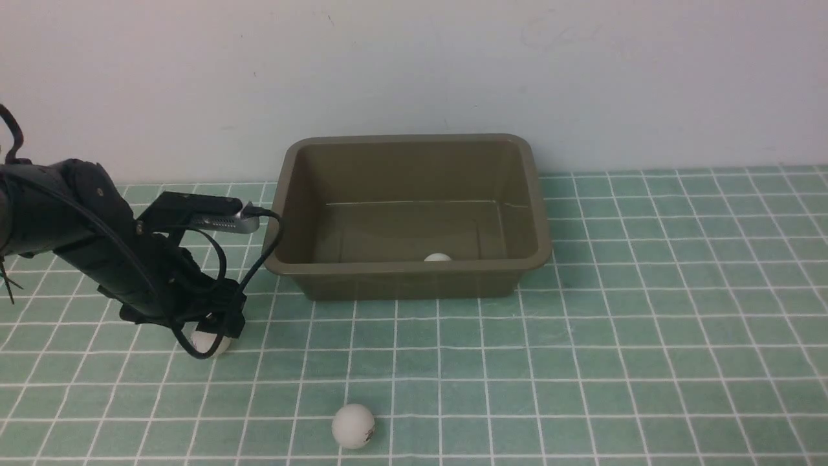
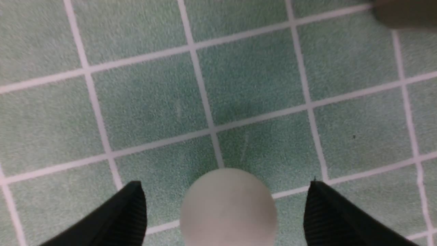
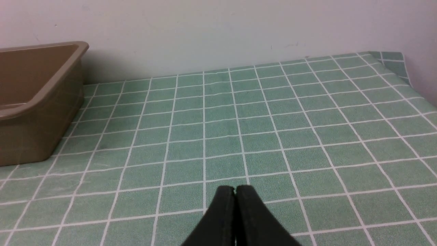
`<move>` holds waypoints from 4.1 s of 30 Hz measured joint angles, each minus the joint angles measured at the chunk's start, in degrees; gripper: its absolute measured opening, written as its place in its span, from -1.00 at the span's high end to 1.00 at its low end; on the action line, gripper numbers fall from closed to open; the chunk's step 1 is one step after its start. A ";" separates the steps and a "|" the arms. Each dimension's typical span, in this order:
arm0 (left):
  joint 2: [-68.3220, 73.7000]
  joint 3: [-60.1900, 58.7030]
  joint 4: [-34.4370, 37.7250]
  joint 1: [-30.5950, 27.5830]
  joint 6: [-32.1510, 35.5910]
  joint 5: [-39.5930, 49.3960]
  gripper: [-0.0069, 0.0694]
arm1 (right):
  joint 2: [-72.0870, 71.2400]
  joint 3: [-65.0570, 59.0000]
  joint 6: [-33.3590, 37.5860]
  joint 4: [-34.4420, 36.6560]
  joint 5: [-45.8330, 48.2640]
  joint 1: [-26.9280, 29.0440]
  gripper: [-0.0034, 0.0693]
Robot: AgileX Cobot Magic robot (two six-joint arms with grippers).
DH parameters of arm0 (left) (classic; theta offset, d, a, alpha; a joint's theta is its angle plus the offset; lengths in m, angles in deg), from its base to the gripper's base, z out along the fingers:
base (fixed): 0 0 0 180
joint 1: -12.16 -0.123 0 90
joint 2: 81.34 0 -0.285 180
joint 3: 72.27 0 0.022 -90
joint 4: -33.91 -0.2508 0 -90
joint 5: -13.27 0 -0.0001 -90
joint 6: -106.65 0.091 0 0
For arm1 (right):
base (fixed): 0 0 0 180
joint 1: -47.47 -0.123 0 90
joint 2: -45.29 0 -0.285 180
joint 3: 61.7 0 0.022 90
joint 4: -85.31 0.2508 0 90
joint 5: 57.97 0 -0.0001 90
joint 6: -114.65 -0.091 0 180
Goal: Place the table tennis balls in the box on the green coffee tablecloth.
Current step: 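Reach for and grasp a ping pong ball on the table beside the basket, then drop the ball into the bin, then reach for and grasp a ping pong ball on the table beside the basket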
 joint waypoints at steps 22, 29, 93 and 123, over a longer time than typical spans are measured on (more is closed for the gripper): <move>1.99 7.59 -3.51 0.00 -0.61 14.31 -0.11 | 0.00 0.00 0.00 0.00 0.02 0.00 0.95; -2.15 21.98 -6.70 0.00 -7.27 32.07 -0.11 | 0.00 0.00 0.00 0.00 0.08 0.00 0.95; 17.68 58.37 -8.99 16.53 -6.51 34.51 -0.46 | 0.00 0.06 0.00 0.05 0.25 0.00 0.95; -8.14 -0.31 -9.66 30.05 -9.19 15.94 -0.22 | 0.00 0.06 0.00 0.05 0.25 0.00 0.95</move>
